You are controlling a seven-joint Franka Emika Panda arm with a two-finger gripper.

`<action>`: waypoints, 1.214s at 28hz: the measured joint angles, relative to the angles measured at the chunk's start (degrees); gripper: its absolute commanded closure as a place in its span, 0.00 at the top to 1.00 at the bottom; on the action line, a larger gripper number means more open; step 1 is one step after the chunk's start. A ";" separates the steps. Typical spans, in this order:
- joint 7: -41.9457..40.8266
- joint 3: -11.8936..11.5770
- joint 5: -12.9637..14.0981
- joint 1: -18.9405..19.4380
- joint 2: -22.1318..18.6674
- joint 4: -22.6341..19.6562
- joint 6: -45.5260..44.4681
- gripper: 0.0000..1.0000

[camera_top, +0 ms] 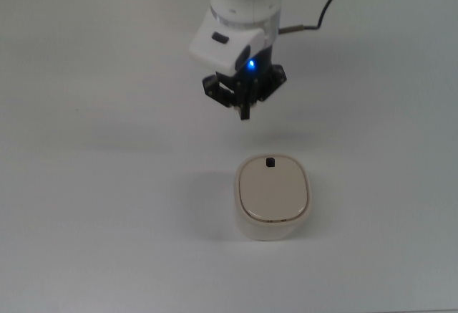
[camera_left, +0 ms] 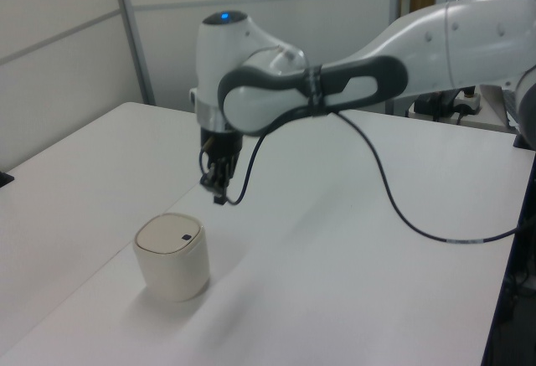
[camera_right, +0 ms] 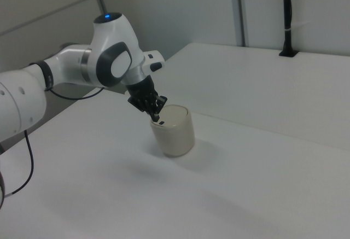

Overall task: Open the trash can
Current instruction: 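Lower the gripper and press down on the lid's dark button, then lift the gripper up off the lid as it springs open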

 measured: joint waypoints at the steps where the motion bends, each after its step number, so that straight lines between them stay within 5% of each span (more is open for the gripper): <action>1: 0.15 0.00 0.00 0.15 0.60 0.00 1.42 0.00; 11: 0.30 0.00 0.00 0.61 5.70 0.20 12.62 0.00; 34: 0.59 0.04 -0.01 3.16 9.26 1.04 17.43 0.00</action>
